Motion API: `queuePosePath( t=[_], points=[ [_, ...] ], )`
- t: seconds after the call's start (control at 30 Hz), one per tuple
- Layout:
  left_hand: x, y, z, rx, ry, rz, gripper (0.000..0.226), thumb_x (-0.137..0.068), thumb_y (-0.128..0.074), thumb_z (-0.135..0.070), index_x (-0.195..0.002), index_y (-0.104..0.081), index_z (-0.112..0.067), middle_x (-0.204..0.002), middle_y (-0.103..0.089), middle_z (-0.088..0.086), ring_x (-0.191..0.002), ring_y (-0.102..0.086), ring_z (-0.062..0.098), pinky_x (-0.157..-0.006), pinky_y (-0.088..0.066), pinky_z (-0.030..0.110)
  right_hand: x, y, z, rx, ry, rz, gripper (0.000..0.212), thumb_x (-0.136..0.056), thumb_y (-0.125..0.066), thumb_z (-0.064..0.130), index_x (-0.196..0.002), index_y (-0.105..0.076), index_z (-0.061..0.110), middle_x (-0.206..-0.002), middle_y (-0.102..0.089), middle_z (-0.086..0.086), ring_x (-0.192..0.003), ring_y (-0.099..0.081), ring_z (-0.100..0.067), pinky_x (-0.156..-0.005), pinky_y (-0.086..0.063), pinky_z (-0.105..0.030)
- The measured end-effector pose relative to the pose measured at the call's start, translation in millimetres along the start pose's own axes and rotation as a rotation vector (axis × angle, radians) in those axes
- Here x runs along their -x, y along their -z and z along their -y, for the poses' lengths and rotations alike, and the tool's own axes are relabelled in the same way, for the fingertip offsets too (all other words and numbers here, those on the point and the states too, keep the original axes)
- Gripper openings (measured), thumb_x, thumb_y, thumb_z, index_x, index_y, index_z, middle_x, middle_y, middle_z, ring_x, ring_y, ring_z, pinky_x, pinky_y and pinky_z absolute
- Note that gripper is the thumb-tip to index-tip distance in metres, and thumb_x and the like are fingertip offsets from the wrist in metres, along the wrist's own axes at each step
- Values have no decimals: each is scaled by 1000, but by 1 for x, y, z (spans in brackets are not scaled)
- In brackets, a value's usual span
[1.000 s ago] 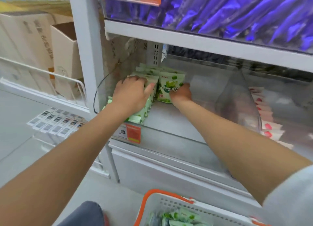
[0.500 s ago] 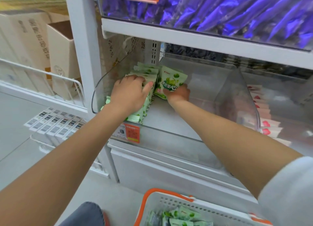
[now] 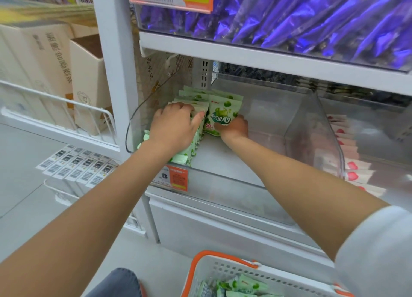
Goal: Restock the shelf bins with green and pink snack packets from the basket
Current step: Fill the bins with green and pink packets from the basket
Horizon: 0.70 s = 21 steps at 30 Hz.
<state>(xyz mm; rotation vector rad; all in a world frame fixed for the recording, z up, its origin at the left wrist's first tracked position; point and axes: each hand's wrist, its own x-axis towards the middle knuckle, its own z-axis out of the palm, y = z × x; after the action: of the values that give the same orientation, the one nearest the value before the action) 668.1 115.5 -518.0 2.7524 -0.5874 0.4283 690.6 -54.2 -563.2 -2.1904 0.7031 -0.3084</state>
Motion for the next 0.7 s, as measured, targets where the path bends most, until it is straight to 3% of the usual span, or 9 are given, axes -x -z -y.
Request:
queuePosePath(
  t=[0.1, 0.23, 0.37, 0.47, 0.57, 0.63, 0.7],
  points=[
    [0, 0, -1, -4, -6, 3, 53, -101, -29, -52, -125, -60, -17, -125, -61, 11, -118, -52, 31, -97, -40, 44, 6, 9, 0, -34, -33, 26, 73, -76, -79, 42, -129, -47, 4, -133, -51, -15, -118, -55, -32, -96, -50, -40],
    [1, 6, -6, -43, -12, -4, 46, -101, -32, -47, -118, -61, -15, -117, -64, 11, -108, -57, 31, -94, -41, 44, 28, 40, -3, -46, -78, 53, 64, -83, -73, 34, -132, -46, 3, -136, -51, -15, -121, -54, -31, -94, -49, -33],
    [20, 26, -36, -75, -68, -92, 34, -99, -43, -38, -100, -64, -10, -99, -66, 13, -93, -60, 33, -80, -47, 41, 83, 89, -5, 59, 140, 21, 30, -87, -66, 21, -113, -63, 6, -117, -65, -13, -110, -60, -30, -89, -50, -34],
    [57, 46, -73, 111, -85, -86, 23, -95, -50, -30, -93, -67, -15, -93, -68, 7, -89, -62, 30, -70, -51, 38, 132, 125, -12, 115, 338, -53, 22, -86, -66, 17, -107, -66, 11, -109, -66, -8, -105, -60, -27, -88, -46, -33],
    [112, 52, -106, 77, -192, -106, 20, -92, -51, -29, -87, -66, -17, -84, -66, 2, -80, -62, 26, -59, -40, 31, 174, 151, -36, 352, 567, -140, 19, -86, -61, 12, -104, -64, 10, -106, -62, -11, -102, -57, -29, -84, -45, -37],
    [152, 44, -120, 62, -242, -48, 16, -91, -52, -29, -90, -65, -19, -86, -65, 0, -82, -62, 24, -59, -33, 29, 204, 161, -62, 426, 664, -145, 13, -87, -57, 10, -99, -61, 10, -100, -62, -10, -96, -57, -29, -73, -42, -37],
    [188, 25, -122, 39, -222, 122, 14, -90, -52, -29, -91, -64, -22, -91, -66, -1, -87, -63, 25, -62, -34, 29, 231, 160, -98, 464, 706, -81, 12, -86, -55, 8, -96, -61, 10, -97, -62, -9, -92, -59, -31, -67, -41, -37]
  ],
)
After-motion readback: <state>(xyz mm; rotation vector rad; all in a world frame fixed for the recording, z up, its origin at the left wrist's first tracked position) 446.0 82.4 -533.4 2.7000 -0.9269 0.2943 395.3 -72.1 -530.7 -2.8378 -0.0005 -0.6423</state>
